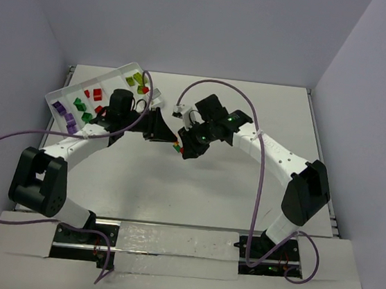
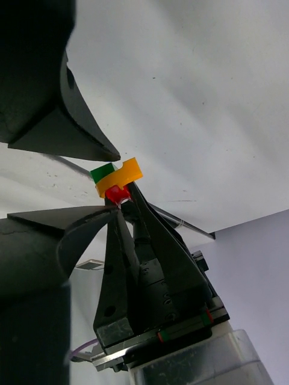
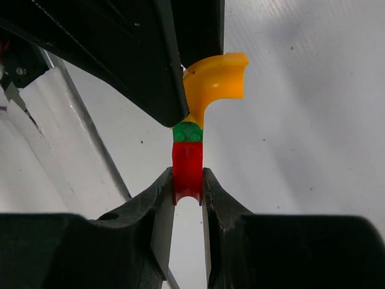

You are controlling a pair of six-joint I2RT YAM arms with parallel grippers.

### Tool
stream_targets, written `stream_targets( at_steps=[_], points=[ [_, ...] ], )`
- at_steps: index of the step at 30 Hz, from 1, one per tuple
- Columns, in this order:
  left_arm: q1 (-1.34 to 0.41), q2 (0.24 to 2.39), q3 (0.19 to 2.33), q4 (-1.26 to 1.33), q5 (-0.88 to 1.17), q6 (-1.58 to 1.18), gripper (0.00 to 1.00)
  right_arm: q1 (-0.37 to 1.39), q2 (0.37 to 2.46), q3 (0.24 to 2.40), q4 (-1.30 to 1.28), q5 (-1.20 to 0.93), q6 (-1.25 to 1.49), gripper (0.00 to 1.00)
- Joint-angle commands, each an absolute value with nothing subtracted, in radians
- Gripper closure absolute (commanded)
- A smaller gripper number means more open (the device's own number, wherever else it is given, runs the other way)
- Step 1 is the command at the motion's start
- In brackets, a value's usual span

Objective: Sort the legos into containers by color

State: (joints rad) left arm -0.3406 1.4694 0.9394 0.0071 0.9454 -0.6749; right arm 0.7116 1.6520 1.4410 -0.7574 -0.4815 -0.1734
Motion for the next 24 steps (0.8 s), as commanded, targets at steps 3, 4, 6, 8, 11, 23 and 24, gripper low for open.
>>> stream_targets(
  at_steps=[3,4,6,8,11,23,24],
  points=[
    [-0.346,1.48,0.962,0.069,0.986,-0.715,0.68,0.735,1.615,1.488,-0.761,-0.402,-0.174,1.0],
    [-0.346,1.481,0.958,0.077,0.996,-0.726,0.69,0.738,1.617,1.488,-0.759,-0.394,-0.173,1.0],
    [-0.347,1.482,0.947,0.11,1.018,-0.76,0.74,0.743,1.622,1.488,-0.76,-0.367,-0.174,1.0],
    [-0.347,1.481,0.941,0.136,1.032,-0.782,0.78,0.747,1.623,1.486,-0.758,-0.352,-0.175,1.0],
    [-0.347,1.481,0.93,0.165,1.047,-0.809,0.86,0.755,1.621,1.482,-0.754,-0.336,-0.176,1.0],
    [-0.331,1.465,0.912,0.134,1.013,-0.769,1.0,0.765,1.612,1.47,-0.752,-0.296,-0.175,1.0],
    [-0.312,1.456,0.92,0.088,0.98,-0.733,1.0,0.765,1.609,1.465,-0.749,-0.29,-0.176,1.0]
  ],
)
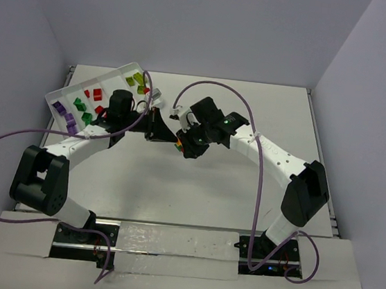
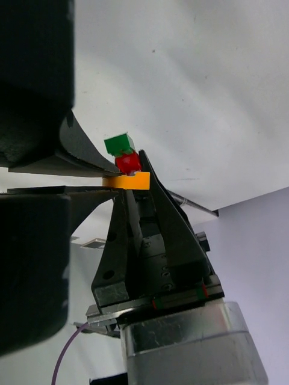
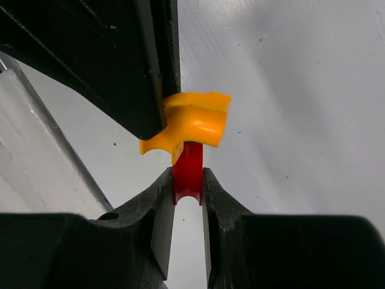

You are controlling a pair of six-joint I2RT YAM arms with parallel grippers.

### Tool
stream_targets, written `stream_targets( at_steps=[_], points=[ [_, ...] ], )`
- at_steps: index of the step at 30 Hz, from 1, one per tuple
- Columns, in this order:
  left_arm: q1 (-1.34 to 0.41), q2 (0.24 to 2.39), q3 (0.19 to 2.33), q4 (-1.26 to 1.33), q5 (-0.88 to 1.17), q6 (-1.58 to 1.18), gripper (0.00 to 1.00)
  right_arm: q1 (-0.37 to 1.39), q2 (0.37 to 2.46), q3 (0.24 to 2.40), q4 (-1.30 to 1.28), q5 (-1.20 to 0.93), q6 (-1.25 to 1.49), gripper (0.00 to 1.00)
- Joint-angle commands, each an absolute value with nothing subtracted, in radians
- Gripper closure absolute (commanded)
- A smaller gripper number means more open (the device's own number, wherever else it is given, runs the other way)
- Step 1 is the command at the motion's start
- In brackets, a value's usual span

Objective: Sort the legos into containers by color

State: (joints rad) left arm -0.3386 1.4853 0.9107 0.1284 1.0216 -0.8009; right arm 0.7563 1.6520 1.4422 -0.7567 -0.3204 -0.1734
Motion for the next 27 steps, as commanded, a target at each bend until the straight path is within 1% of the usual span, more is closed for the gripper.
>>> stream_targets(
  at_steps=[1,4,6,8,9,13,17,20,25,27],
  points=[
    [-0.293,1.451,0.925,0.042,0.939,-0.693,1.0,0.765,1.605,1.459,-0.746,-0.287,-0.176,1.0],
    [-0.236,1.437,0.956,-0.108,0.807,-0.575,1.0,0.765,1.591,1.45,-0.738,-0.278,-0.17,1.0],
    [-0.204,1.427,0.977,-0.181,0.756,-0.49,1.0,0.765,1.588,1.451,-0.739,-0.275,-0.172,1.0],
    [-0.173,1.425,1.005,-0.196,0.71,-0.461,1.0,0.764,1.588,1.45,-0.739,-0.273,-0.175,1.0],
    [-0.125,1.427,1.04,-0.231,0.647,-0.388,1.0,0.764,1.592,1.444,-0.739,-0.272,-0.178,1.0],
    [-0.021,1.463,1.129,-0.199,0.615,-0.348,1.0,0.761,1.609,1.435,-0.738,-0.277,-0.179,1.0],
    [0.03,1.556,1.246,-0.227,0.547,-0.288,1.0,0.756,1.614,1.433,-0.735,-0.284,-0.178,1.0],
    [0.052,1.674,1.348,-0.258,0.495,-0.245,1.0,0.752,1.614,1.434,-0.733,-0.286,-0.176,1.0],
    [0.058,1.798,1.433,-0.241,0.419,-0.206,1.0,0.743,1.612,1.429,-0.732,-0.293,-0.172,1.0],
    [0.061,1.836,1.462,-0.243,0.411,-0.196,0.98,0.74,1.612,1.427,-0.732,-0.296,-0.17,1.0]
  ],
)
